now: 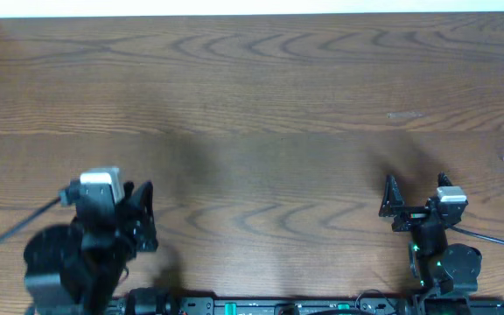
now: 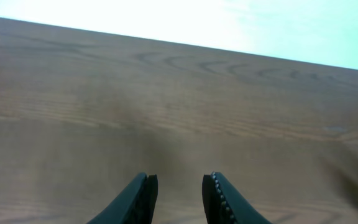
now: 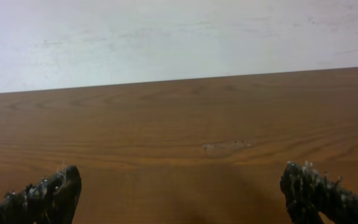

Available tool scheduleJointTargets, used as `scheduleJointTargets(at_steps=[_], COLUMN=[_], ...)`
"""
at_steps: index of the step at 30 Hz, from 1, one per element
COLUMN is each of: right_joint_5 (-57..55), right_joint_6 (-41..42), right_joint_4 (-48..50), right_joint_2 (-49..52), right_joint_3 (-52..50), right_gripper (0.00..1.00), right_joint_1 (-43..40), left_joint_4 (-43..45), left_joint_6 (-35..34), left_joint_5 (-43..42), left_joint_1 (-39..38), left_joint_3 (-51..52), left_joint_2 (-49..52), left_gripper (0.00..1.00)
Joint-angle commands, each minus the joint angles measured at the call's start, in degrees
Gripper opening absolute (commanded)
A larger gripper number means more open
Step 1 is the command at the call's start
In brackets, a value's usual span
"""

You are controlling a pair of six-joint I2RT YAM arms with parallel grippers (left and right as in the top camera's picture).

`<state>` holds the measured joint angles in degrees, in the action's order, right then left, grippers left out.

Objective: Untangle cables

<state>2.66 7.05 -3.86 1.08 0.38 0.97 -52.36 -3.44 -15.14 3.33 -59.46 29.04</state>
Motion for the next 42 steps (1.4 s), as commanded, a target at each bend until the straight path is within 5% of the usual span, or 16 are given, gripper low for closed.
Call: scheduleJointTargets(at_steps=[1, 10, 24, 25, 26, 42], right_joint_5=[0.3, 0.3, 0.3, 0.3, 0.3, 0.3], right_joint_6=[0.6, 0.6, 0.6, 0.6, 0.6, 0.6], right_joint_4=[-0.3, -0.3, -0.3, -0.3, -0.3, -0.3], right_joint_2=[0.1, 0.1, 0.1, 0.1, 0.1, 0.1], right_joint_3=[-0.1, -0.1, -0.1, -0.1, -0.1, -0.1], right_gripper=[0.99, 0.99, 0.99, 0.99, 0.99, 0.99], right_joint_1=[-0.4, -0.4, -0.4, -0.4, -0.4, -0.4], left_joint_4=[-3.5, -13.3, -16.7, -16.0, -14.5, 45.4], left_joint_6=[-1.8, -9.4, -14.1, -14.8, -14.8, -7.5], left_joint_5=[0.2, 1.8, 2.3, 2.3, 2.1, -0.9], left_joint_1=[0.2, 0.2, 0.2, 0.2, 0.2, 0.2], left_joint_3=[0.3, 0.3, 6.9, 8.2, 10.0, 47.1], left_joint_2=[-8.3, -21.7, -22.3, -22.3, -22.3, -22.2], left_gripper=[0.33, 0.51, 0.54, 0.66, 0.98, 0.99])
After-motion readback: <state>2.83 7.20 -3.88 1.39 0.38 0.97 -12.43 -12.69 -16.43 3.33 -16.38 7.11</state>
